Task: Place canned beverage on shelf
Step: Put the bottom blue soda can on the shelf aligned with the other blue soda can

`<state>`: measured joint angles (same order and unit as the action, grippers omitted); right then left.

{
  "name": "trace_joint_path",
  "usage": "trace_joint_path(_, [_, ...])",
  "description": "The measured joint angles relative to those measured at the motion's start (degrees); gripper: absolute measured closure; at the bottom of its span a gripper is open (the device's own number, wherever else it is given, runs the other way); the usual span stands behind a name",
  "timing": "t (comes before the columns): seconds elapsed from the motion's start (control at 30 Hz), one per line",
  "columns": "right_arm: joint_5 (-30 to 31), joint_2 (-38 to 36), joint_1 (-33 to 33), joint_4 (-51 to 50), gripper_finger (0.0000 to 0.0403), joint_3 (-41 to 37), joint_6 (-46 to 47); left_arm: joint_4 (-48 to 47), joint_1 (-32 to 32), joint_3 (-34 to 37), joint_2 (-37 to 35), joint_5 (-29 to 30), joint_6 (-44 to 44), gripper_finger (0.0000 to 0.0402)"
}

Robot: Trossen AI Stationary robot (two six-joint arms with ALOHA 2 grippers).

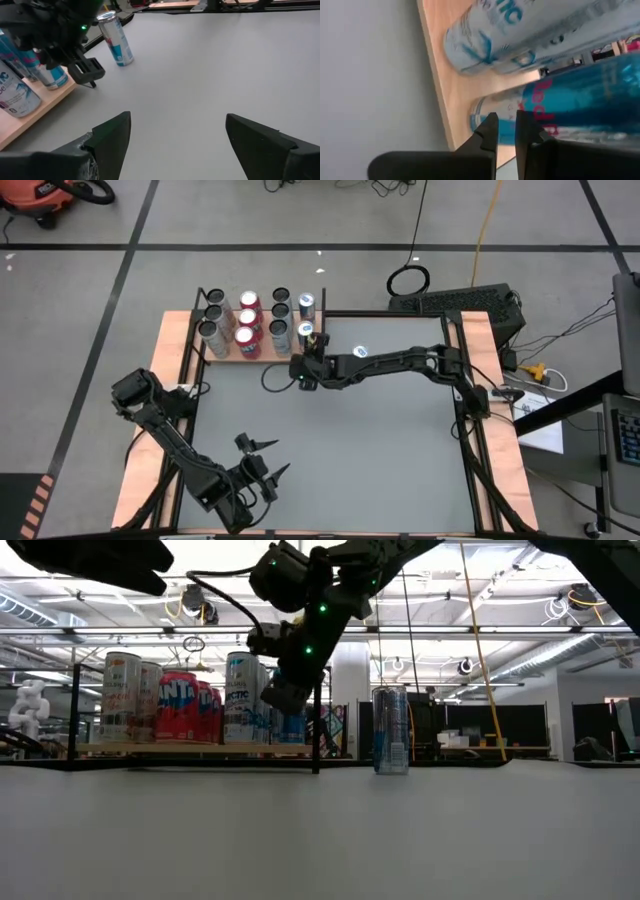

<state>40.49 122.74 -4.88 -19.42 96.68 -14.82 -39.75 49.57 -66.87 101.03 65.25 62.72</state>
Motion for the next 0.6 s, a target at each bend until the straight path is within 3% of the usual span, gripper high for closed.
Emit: trace_joint_path(0.6, [-2.15,0.00,-3.07,2.78,0.0399,0.00,-0.86,0.25,-0.03,0.00,0.00,0.07,-0.04,0.0085])
